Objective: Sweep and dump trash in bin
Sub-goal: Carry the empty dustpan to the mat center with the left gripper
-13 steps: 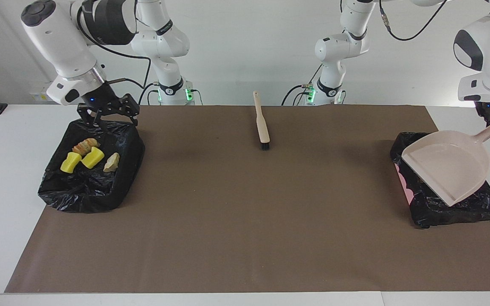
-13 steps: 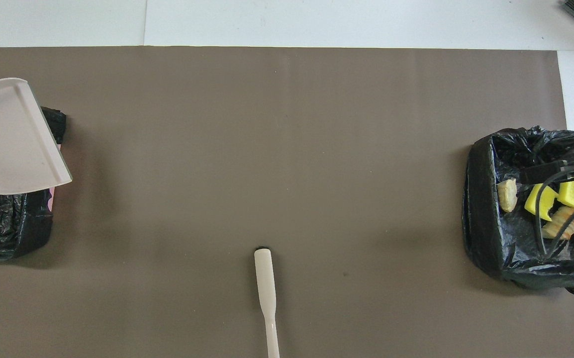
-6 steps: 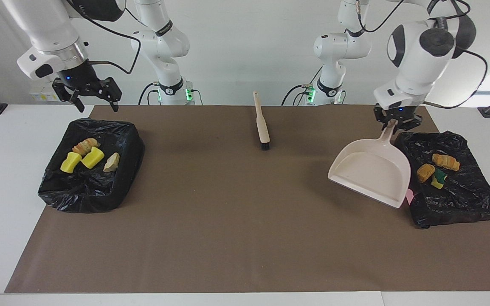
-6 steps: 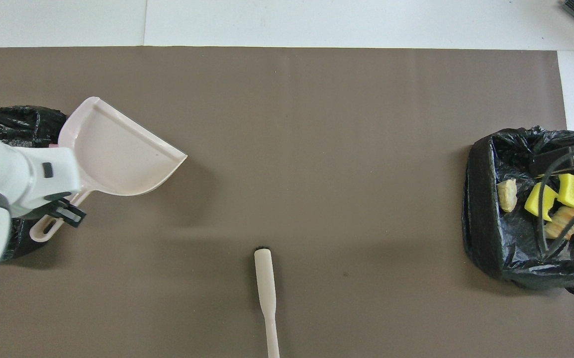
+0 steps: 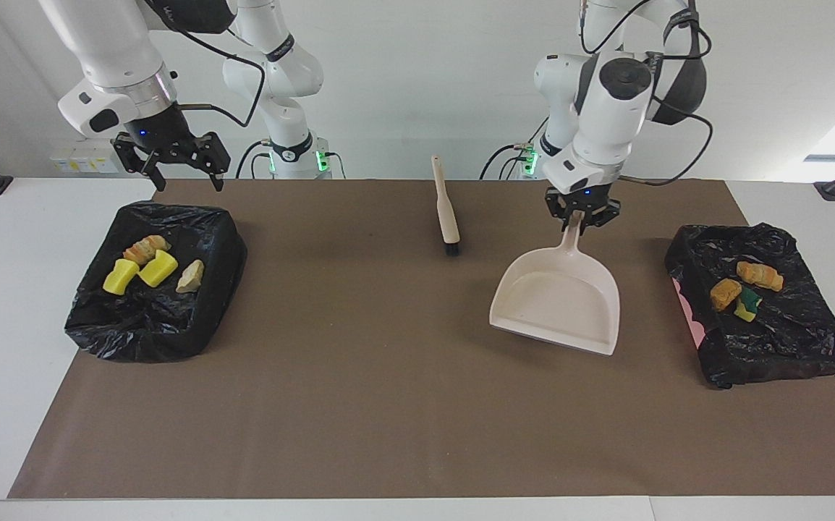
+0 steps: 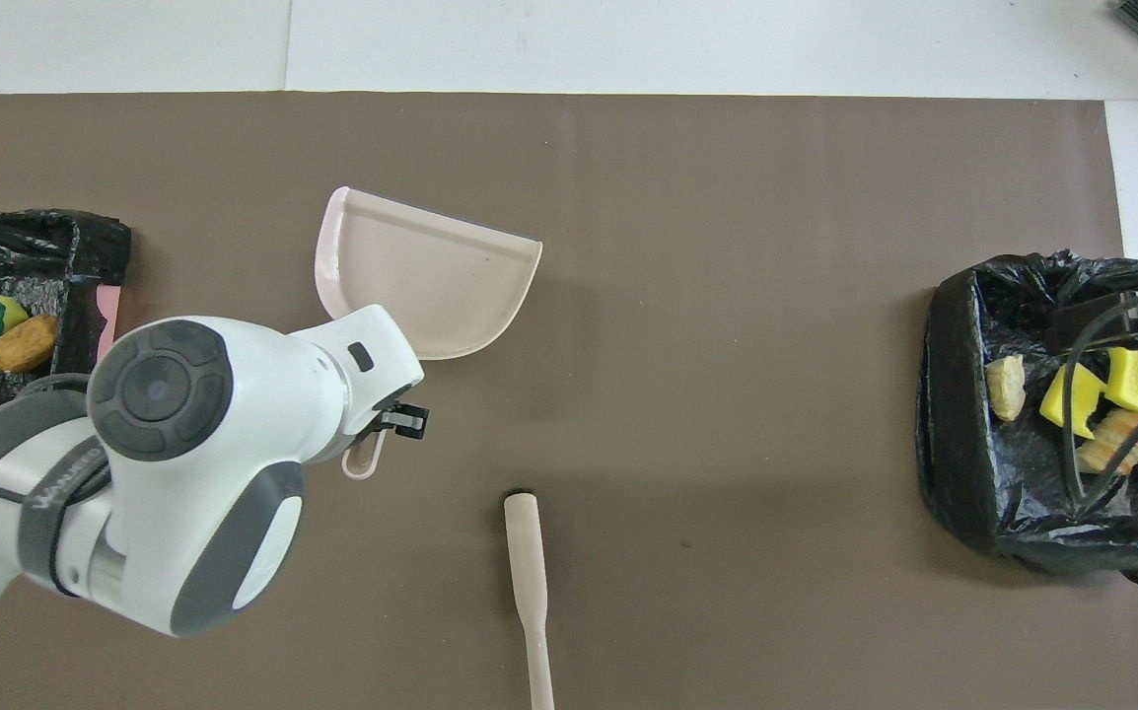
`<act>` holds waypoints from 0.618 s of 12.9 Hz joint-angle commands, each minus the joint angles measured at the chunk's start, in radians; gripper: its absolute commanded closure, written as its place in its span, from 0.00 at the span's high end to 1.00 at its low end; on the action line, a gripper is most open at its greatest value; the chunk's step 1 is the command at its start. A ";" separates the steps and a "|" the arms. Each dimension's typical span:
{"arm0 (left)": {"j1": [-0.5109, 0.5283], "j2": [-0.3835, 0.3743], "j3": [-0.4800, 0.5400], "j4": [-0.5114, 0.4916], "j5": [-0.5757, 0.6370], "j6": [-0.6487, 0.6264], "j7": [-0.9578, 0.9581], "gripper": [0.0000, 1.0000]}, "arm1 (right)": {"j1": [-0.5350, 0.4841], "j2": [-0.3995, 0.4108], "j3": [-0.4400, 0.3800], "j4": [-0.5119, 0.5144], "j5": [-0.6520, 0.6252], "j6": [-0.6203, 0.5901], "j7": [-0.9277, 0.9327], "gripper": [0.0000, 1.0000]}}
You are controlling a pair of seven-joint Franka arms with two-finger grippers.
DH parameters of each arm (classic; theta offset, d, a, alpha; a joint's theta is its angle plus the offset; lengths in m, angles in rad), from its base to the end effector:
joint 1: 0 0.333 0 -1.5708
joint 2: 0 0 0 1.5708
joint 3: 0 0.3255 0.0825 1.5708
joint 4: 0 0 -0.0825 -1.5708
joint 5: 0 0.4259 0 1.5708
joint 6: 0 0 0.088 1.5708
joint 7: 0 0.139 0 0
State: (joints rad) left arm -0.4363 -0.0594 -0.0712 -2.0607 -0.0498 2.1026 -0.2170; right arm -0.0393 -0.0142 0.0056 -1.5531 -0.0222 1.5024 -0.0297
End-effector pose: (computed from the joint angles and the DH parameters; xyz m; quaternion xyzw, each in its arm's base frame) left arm 0.5103 -0.2884 0.4306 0.9896 -0.1332 0.0402 0.0366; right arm 0.5834 -0.0229 0.6136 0.9998 -0.0026 -0.0186 0.0105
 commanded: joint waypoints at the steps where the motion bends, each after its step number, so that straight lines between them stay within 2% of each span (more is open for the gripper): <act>1: -0.129 0.166 0.022 0.040 -0.018 0.216 -0.231 0.00 | -0.010 0.000 0.007 0.046 0.008 -0.077 -0.015 1.00; 2: -0.149 0.190 0.022 0.054 -0.019 0.265 -0.266 0.00 | -0.010 0.003 0.007 0.065 0.008 -0.112 -0.004 1.00; 5: -0.179 0.283 0.021 0.137 -0.059 0.295 -0.307 0.00 | -0.016 -0.010 0.001 0.042 0.013 -0.097 -0.013 1.00; 8: -0.199 0.338 0.019 0.171 -0.071 0.332 -0.315 0.00 | -0.016 -0.010 0.005 0.044 0.013 -0.097 -0.010 1.00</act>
State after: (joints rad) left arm -0.6014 0.2435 -0.0713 -1.9291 -0.1038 2.4193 -0.5144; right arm -0.0454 -0.0215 0.0045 -1.5155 -0.0193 1.4195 -0.0281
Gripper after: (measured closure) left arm 0.687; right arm 0.000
